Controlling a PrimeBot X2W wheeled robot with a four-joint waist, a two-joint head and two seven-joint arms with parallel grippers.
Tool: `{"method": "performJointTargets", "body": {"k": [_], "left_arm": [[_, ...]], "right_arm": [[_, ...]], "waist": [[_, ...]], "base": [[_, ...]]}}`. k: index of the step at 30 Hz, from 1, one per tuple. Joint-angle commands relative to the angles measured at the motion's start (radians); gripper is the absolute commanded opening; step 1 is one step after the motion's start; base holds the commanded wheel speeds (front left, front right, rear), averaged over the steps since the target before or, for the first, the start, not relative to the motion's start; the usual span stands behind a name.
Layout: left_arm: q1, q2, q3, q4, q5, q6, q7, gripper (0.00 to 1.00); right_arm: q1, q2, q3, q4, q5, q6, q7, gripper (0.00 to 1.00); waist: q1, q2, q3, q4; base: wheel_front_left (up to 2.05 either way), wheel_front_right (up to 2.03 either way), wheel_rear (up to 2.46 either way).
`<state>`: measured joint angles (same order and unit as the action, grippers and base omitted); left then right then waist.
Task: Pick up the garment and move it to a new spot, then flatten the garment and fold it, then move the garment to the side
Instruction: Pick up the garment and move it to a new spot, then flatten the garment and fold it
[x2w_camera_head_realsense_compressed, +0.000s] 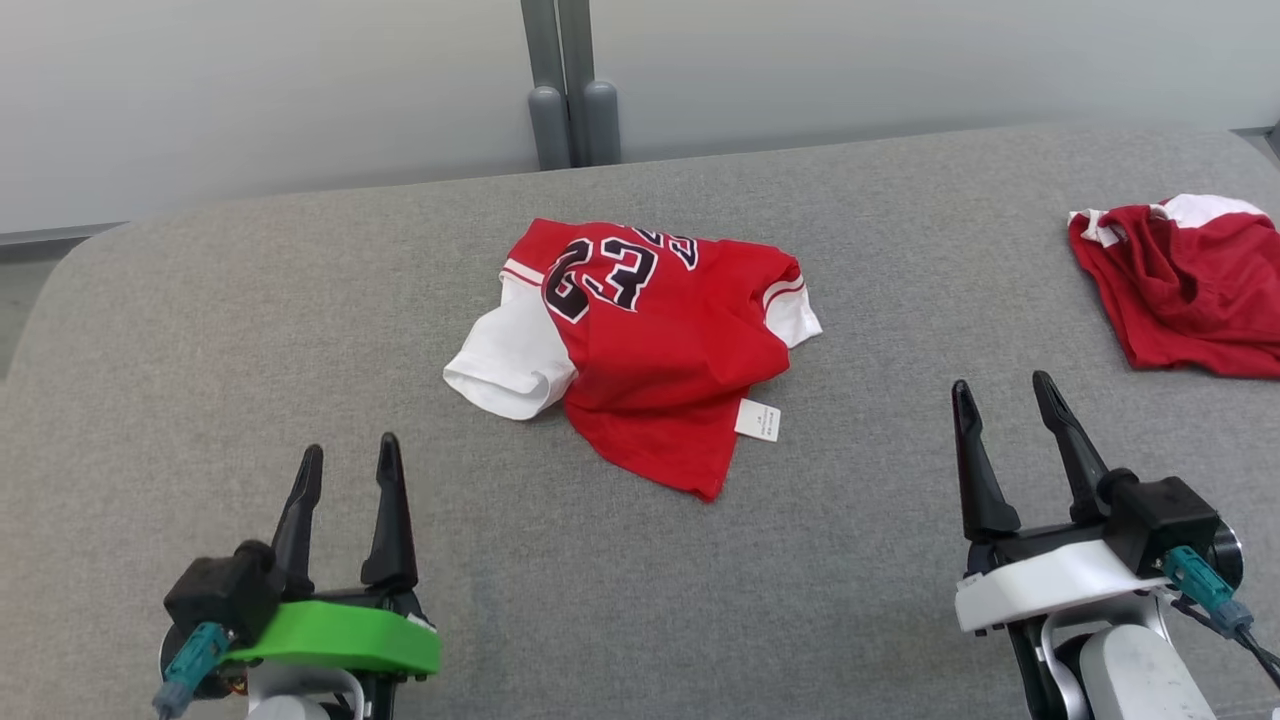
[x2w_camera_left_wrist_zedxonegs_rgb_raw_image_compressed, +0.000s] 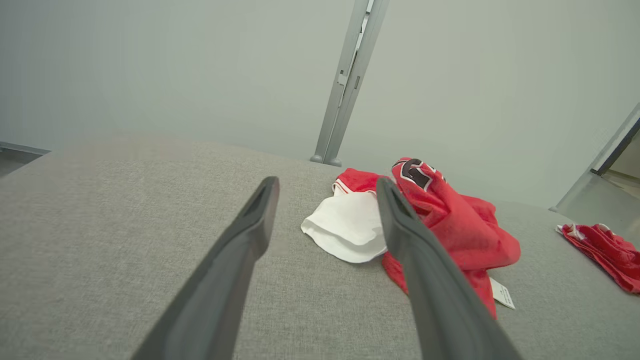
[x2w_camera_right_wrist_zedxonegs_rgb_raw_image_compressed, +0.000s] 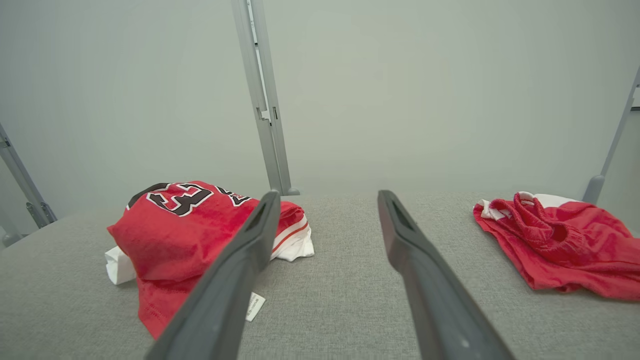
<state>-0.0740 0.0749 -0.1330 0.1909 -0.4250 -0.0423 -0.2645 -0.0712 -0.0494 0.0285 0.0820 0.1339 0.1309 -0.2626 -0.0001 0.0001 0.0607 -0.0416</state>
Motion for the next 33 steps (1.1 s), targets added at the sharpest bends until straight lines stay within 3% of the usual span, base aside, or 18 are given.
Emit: {"method": "performJointTargets", "body": {"k": [1, 13, 33], "left_arm": [[0.025, -0.005, 0.011, -0.010, 0.011, 0.007, 0.001, 1.00], [0.070, -0.022, 0.051, -0.018, 0.041, 0.006, 0.001, 1.00], [0.055, -0.024, 0.037, -0.021, 0.028, 0.013, 0.001, 1.00]], "right_arm": [[0.014, -0.002, -0.004, -0.006, 0.010, 0.000, -0.003, 1.00], [0.024, -0.002, 0.014, -0.003, 0.039, 0.000, -0.003, 1.00], [0.015, -0.002, 0.016, -0.001, 0.019, 0.000, -0.003, 1.00]], "waist": [[0.0001, -0.0001, 0.000, 0.003], [0.0001, -0.0001, -0.011, 0.006], [0.0001, -0.0001, -0.003, 0.017]], "base": [[0.00, 0.00, 0.00], [0.00, 0.00, 0.00], [0.00, 0.00, 0.00]]}}
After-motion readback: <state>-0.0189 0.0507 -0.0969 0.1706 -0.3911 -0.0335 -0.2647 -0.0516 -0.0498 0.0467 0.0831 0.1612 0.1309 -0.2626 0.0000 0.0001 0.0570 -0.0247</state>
